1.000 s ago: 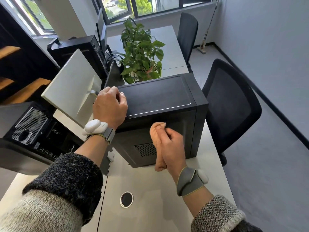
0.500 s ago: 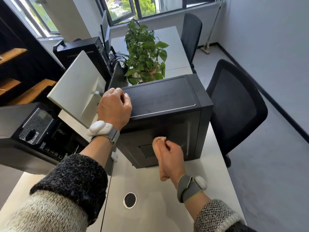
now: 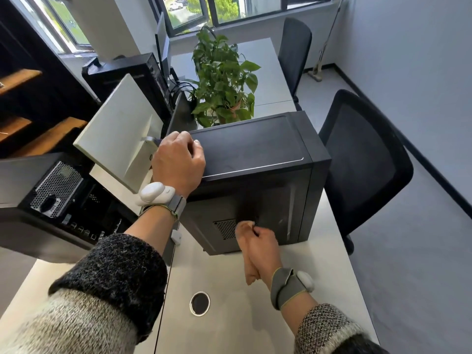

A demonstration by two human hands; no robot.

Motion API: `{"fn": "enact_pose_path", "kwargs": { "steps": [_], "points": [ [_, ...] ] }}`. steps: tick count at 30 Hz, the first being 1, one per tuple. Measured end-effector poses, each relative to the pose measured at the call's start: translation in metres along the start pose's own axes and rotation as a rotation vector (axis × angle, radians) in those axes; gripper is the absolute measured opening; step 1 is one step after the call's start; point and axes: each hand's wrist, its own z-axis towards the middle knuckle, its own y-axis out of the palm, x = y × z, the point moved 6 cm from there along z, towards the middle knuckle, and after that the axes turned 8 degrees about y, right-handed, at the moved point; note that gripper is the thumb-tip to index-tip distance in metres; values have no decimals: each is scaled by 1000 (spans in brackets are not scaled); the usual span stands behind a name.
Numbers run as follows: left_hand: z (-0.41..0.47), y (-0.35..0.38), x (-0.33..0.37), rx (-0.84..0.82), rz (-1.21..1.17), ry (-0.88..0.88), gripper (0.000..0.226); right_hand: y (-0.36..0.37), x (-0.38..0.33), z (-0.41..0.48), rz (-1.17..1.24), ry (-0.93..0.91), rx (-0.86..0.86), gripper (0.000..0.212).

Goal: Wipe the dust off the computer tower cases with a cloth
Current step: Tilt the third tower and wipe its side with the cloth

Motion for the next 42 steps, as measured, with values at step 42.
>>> {"fn": "enact_pose_path", "kwargs": {
  "steps": [42],
  "points": [
    [-88, -40, -51, 12, -875, 324, 22, 89, -36, -42, 47, -20, 135, 36]
  ]
}}
